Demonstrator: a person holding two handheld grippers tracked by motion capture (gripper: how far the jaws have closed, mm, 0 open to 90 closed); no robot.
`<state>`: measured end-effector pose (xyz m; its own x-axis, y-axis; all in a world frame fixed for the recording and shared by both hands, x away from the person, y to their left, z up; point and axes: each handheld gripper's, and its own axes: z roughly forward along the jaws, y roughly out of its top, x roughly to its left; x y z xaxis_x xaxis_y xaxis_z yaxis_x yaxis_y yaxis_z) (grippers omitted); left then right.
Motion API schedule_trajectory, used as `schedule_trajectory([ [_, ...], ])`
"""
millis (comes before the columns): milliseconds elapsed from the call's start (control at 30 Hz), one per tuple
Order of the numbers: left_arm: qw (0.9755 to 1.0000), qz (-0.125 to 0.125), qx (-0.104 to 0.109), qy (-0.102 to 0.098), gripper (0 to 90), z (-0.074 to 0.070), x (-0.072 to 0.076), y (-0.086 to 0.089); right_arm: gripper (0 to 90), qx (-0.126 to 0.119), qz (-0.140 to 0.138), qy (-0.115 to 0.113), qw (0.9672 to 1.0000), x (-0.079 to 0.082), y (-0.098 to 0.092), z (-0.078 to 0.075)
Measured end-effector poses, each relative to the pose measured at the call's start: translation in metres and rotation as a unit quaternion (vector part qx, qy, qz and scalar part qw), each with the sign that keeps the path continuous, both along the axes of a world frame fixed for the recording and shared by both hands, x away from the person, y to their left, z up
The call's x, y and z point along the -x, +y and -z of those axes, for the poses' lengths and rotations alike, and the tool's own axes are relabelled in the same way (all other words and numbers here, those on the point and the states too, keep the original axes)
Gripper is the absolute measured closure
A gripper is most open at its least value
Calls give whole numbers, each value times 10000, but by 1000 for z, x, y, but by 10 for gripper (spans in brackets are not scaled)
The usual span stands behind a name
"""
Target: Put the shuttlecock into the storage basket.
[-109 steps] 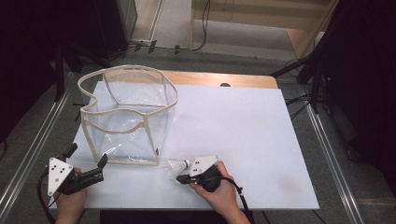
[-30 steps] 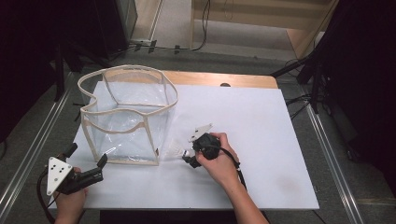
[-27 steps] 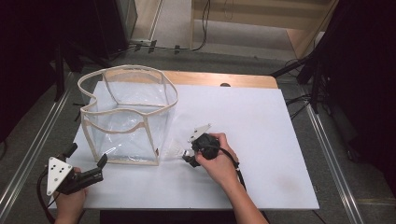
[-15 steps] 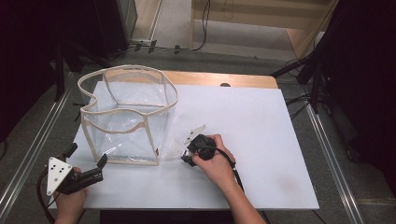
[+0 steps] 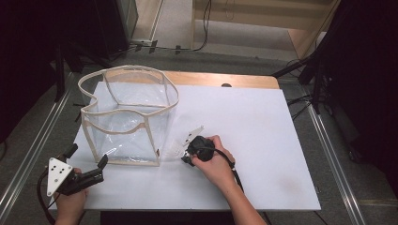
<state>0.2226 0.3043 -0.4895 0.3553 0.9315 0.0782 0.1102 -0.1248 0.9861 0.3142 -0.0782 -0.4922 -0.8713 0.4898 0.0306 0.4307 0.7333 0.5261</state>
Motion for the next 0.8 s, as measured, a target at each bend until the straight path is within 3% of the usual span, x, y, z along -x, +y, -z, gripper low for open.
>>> schedule_trajectory([
  [567, 10000, 2, 4, 6, 0, 0, 0, 0, 629, -423, 265, -156, 9986, 2, -18, -12],
  [800, 10000, -3, -11, 2, 0, 0, 0, -1, 629, -748, 407, -193, 9962, 3, -33, -21],
])
